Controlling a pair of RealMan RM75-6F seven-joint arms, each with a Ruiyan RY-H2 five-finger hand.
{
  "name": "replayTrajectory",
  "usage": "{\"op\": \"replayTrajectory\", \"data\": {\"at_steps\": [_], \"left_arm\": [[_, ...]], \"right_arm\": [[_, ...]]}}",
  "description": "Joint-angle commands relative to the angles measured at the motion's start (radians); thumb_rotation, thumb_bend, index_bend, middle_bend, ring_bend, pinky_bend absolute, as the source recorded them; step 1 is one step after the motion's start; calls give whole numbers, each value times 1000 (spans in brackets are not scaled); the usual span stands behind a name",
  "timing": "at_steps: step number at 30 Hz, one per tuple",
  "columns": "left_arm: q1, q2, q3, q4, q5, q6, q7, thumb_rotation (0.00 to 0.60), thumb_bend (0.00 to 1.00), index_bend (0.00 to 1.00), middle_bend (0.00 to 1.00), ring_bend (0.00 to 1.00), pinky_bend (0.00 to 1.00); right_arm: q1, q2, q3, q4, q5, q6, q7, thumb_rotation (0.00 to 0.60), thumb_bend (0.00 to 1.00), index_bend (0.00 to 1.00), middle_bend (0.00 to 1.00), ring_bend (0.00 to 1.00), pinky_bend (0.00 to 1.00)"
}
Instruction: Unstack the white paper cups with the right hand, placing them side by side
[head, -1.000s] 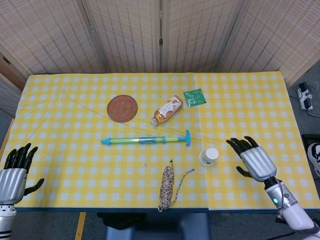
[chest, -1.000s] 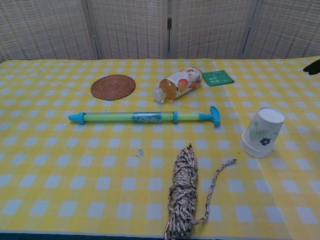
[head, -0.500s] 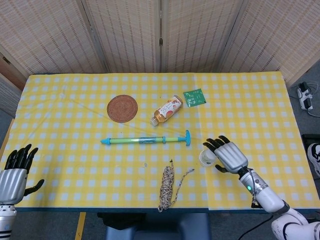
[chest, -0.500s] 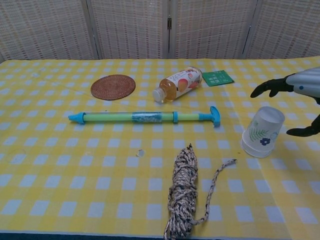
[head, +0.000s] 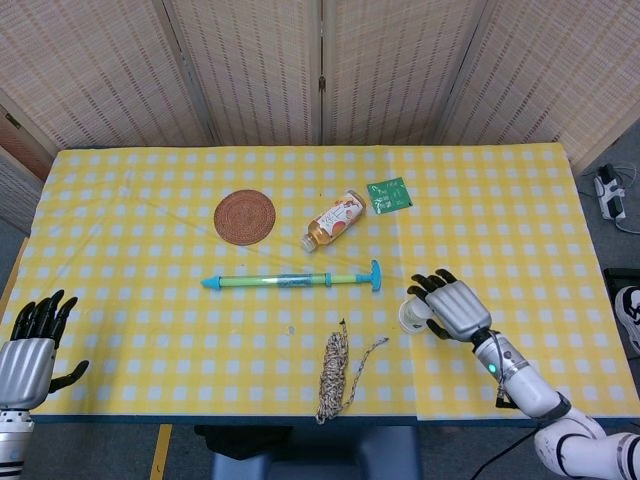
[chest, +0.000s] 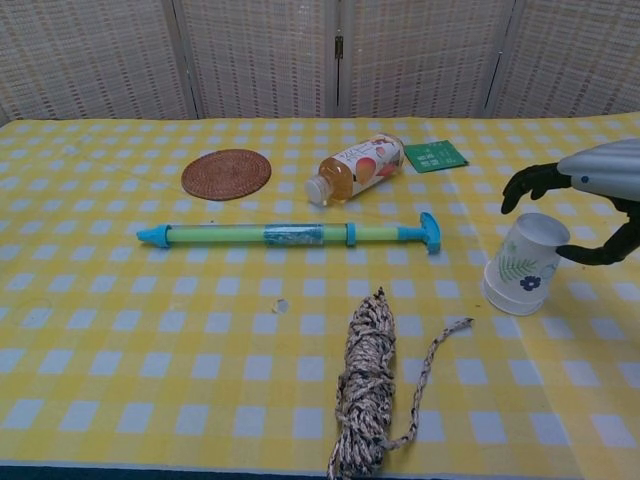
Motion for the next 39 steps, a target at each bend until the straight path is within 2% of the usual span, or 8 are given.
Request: {"op": "replayTrajectory", "data": {"at_steps": [1, 7, 14, 20, 39], "left_arm": [[0, 1, 0, 0, -2, -2, 1, 600, 250, 29, 0, 13, 76], [1, 1, 0, 1, -7, -4, 0, 600, 250, 28, 0, 13, 76], [0, -1, 1, 5, -8, -7, -4, 600, 250, 29, 0, 13, 76], [-2, -1, -1, 7, -12, -11, -5, 600, 250, 28, 0, 13, 76], [0, 12, -3, -10, -9, -3, -4, 600, 250, 28, 0, 17, 77]], "right_arm": [[4, -2, -2, 2, 5, -1, 1, 600, 451, 263, 162, 189, 131], [15, -6, -12, 4, 21, -3, -7, 600, 451, 270, 166, 187, 131], [25, -14, -15, 8, 37, 2, -10, 600, 465, 368, 180, 188, 131], [26, 0, -14, -8, 40, 21, -9, 600, 473, 402, 191, 187, 131], [16, 225, 23, -252, -53, 116, 62, 600, 475, 404, 192, 191, 132]]}}
